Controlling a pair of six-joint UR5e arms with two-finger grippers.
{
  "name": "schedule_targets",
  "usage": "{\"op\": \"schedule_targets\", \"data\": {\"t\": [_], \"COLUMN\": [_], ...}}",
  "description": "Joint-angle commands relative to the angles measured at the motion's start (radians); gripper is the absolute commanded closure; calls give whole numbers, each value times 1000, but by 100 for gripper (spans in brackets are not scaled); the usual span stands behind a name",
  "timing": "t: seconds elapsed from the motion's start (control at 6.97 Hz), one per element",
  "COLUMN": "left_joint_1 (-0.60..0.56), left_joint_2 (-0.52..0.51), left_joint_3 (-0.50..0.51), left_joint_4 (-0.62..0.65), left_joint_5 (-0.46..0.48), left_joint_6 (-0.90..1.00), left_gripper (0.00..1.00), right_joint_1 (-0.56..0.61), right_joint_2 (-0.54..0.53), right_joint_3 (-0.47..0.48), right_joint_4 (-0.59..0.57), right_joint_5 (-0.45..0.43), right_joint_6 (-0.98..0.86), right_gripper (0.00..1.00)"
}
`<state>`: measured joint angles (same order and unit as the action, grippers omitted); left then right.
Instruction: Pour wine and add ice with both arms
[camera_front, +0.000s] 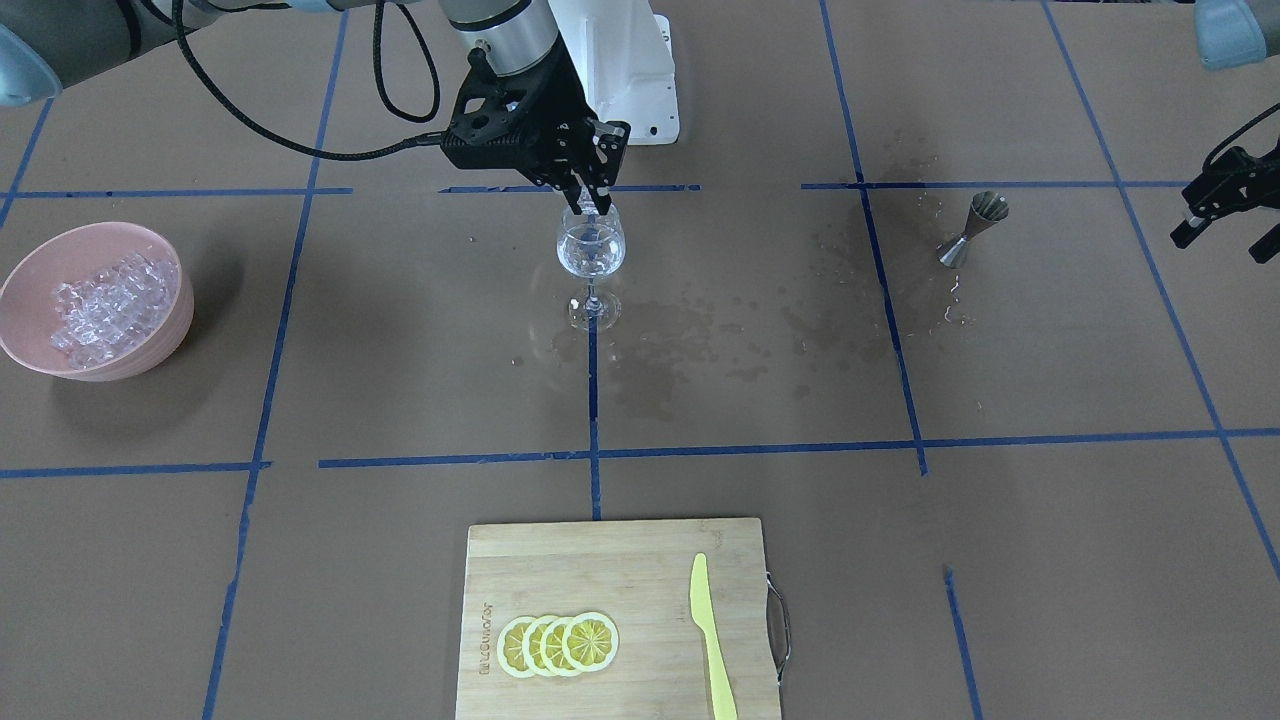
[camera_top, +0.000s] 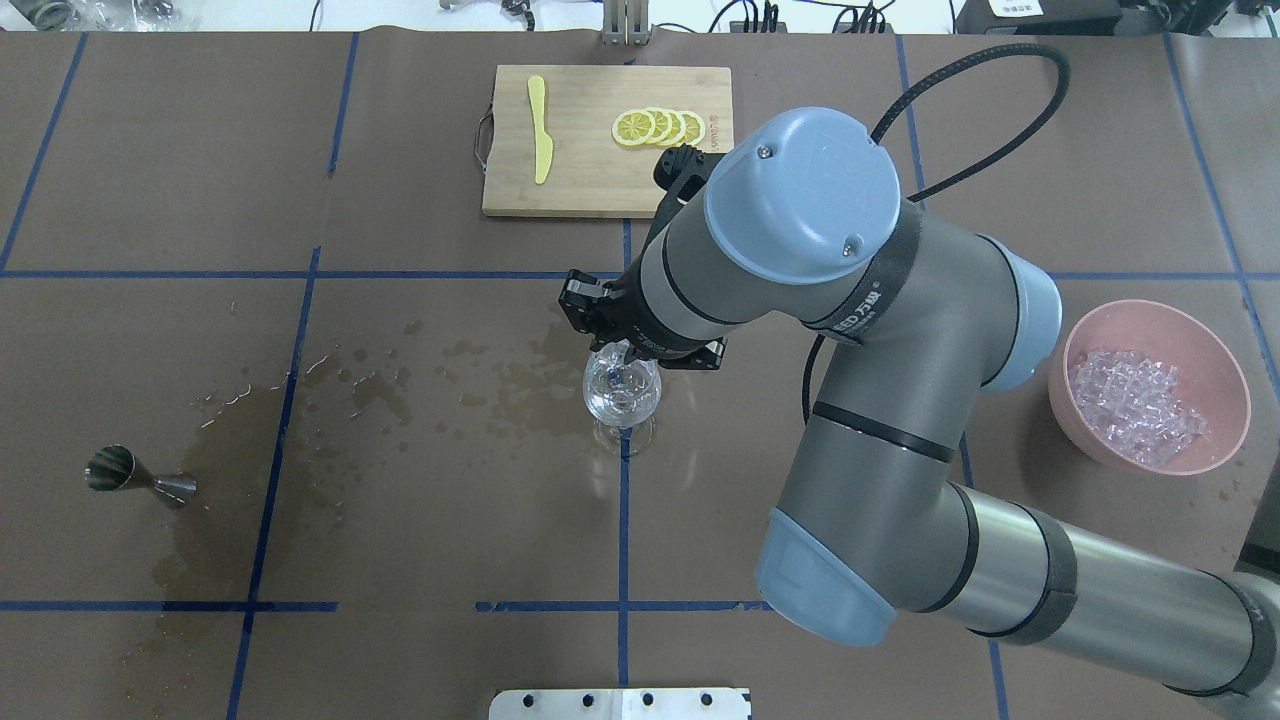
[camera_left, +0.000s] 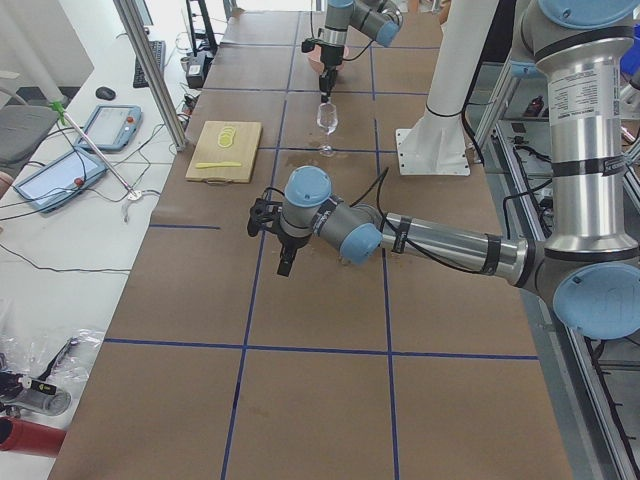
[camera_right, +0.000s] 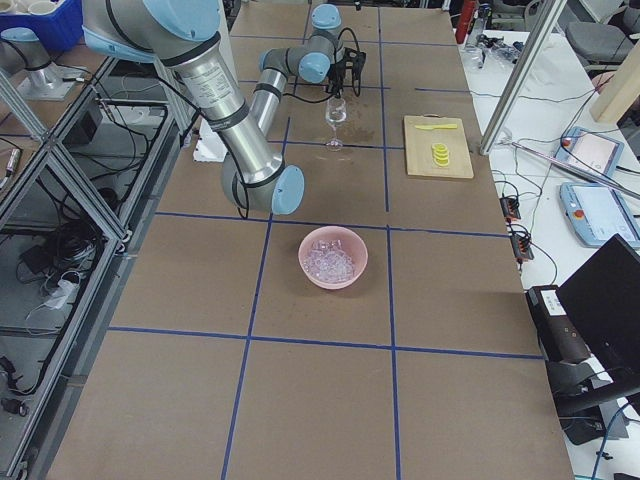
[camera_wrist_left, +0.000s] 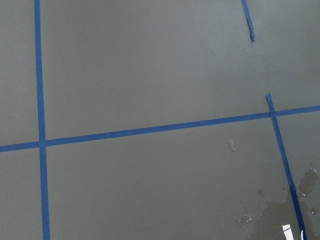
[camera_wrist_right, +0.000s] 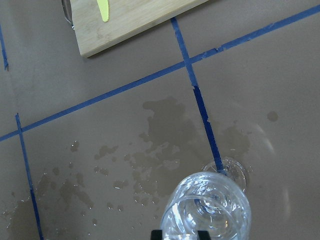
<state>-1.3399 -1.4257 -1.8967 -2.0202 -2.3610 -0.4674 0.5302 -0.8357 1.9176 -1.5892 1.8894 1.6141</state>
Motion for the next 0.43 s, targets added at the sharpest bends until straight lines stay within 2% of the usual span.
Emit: {"op": "schedule_targets", "data": {"t": [0.0,0.14,0.29], "left_joint_1": [-2,-2,-4], "left_joint_2": [1,19,22], "left_joint_3": [-5,-18,-24], "left_joint_4": [0,0,0], "left_joint_5": [0,-1,0], "left_joint_6": [0,-2,-5], "left_gripper": [0,0,0], "right_joint_1": [-1,-1,2], "right_joint_2": [-2,-3,-8], "right_joint_3": [0,0,1], "right_joint_4": [0,0,-5], "right_joint_5": [-1,-1,0], "right_joint_6": [1,1,0], "right_gripper": [18,13,3]}}
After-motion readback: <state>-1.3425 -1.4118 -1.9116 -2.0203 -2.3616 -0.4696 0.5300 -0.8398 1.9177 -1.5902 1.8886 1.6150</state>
